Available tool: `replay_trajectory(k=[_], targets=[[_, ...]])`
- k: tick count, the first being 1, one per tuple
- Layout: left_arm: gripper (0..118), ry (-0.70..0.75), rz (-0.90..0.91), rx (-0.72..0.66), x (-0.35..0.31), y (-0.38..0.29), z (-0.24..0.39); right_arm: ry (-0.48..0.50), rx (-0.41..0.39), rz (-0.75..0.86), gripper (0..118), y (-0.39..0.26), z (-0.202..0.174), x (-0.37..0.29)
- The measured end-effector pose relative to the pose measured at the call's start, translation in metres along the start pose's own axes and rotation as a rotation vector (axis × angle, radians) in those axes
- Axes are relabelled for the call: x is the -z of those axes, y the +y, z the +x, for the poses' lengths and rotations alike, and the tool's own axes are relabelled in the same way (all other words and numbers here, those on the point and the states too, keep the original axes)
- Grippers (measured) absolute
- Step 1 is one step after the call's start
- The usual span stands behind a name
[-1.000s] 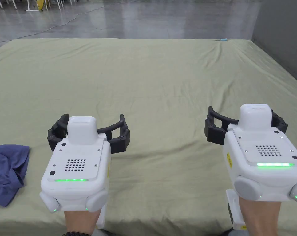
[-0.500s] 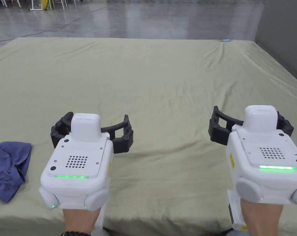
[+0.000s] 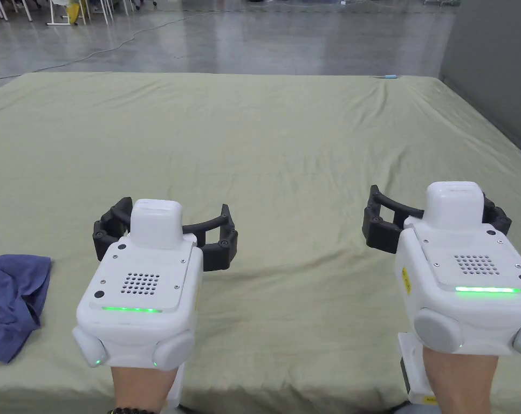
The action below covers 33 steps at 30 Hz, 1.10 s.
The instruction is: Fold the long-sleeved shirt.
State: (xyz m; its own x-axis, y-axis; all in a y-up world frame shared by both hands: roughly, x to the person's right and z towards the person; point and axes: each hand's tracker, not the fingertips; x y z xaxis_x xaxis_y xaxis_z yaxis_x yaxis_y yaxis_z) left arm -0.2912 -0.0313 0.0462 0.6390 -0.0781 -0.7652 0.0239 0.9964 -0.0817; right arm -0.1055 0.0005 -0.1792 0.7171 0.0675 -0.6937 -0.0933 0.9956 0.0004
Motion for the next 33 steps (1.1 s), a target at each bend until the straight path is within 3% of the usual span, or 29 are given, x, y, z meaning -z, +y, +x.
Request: replay_trajectory(k=[33], targets=[[117,-0.032,-0.037,-0.022,0.001,0.0065,-0.0035,-0.003,-0.048,-0.011,104,0.0026,-0.0091,-0.0036]])
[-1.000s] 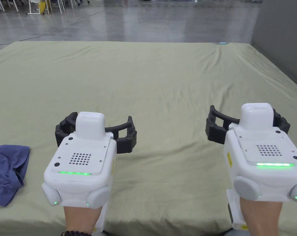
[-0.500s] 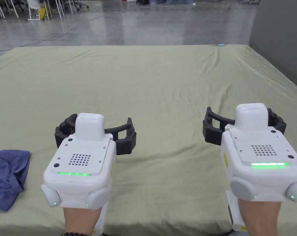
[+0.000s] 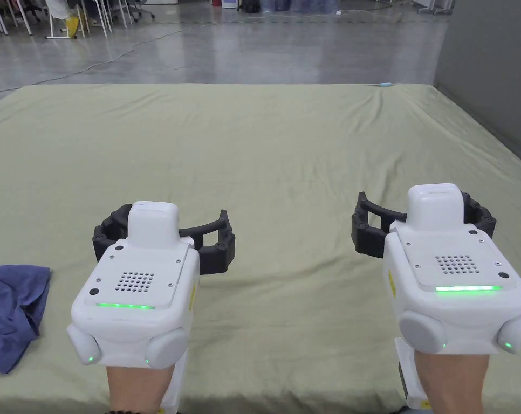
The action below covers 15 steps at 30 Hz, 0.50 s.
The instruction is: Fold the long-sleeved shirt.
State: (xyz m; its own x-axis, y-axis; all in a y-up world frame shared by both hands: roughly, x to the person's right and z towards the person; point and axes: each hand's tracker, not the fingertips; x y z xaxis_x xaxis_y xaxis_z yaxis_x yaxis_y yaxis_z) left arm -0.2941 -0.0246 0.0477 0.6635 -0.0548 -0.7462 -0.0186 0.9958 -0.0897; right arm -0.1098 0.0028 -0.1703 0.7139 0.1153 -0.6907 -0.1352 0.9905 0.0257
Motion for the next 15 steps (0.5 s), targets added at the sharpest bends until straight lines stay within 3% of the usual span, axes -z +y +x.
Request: replay_trajectory(k=[15], targets=[[117,-0.014,-0.001,-0.016,-0.0016,0.0038,-0.0004,-0.019,0.023,0.001,104,-0.0016,0.0069,-0.0022]])
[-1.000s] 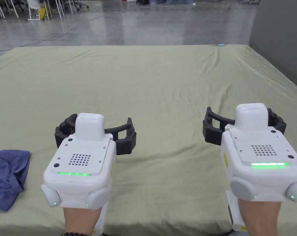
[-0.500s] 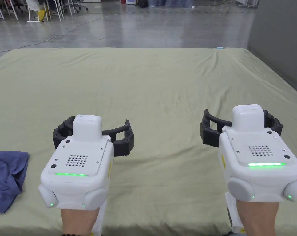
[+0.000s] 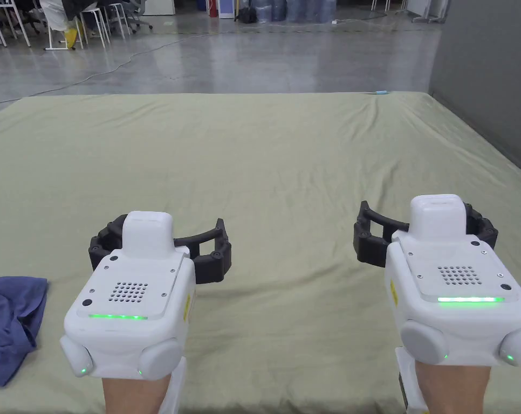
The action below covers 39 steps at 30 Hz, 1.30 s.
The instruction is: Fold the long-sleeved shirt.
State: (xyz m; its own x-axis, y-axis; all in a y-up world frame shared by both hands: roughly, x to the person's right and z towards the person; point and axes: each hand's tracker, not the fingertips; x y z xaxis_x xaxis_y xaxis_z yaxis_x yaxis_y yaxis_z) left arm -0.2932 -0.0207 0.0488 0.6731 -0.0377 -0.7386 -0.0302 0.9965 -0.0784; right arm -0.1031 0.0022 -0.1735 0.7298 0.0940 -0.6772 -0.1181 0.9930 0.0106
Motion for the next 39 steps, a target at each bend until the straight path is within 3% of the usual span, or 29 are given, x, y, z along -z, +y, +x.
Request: replay_trajectory(k=[39], targets=[[117,0.03,0.025,0.059,0.0,-0.004,0.012,0.029,-0.005,-0.006,104,-0.002,-0.003,-0.004]])
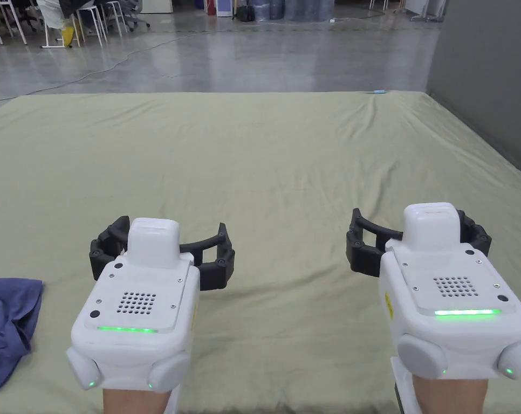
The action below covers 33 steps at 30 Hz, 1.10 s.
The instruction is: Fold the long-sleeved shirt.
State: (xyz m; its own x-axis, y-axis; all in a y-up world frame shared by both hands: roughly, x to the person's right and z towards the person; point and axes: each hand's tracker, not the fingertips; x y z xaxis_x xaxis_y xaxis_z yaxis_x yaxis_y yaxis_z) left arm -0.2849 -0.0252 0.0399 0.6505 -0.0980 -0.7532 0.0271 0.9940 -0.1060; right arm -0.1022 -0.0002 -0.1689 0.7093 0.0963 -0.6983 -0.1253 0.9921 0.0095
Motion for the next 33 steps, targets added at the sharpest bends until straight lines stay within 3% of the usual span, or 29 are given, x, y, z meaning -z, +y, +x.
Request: replay_trajectory(k=[5,7,11,15,20,29,33], targets=[[118,0.007,0.01,-0.091,-0.001,-0.002,0.001,0.008,0.003,0.004,104,0.0,-0.002,-0.001],[118,-0.087,0.042,-0.132,-0.003,-0.002,-0.004,0.009,0.003,0.002,104,0.0,-0.003,-0.001],[118,-0.224,-0.094,-0.144,0.003,0.005,-0.006,0.01,0.001,-0.002,104,-0.001,-0.004,-0.001],[117,-0.06,0.052,-0.024,-0.005,0.008,0.018,0.008,0.015,-0.007,104,-0.002,-0.002,0.001],[117,-0.03,0.032,0.017,-0.009,0.015,0.037,0.0,0.028,-0.024,104,-0.004,0.001,0.002],[117,0.026,0.031,-0.116,-0.005,0.019,0.029,-0.011,0.028,-0.03,104,-0.007,0.004,0.004],[117,0.093,0.052,-0.097,-0.006,0.018,0.028,-0.013,0.013,-0.03,104,-0.008,0.002,0.004]])
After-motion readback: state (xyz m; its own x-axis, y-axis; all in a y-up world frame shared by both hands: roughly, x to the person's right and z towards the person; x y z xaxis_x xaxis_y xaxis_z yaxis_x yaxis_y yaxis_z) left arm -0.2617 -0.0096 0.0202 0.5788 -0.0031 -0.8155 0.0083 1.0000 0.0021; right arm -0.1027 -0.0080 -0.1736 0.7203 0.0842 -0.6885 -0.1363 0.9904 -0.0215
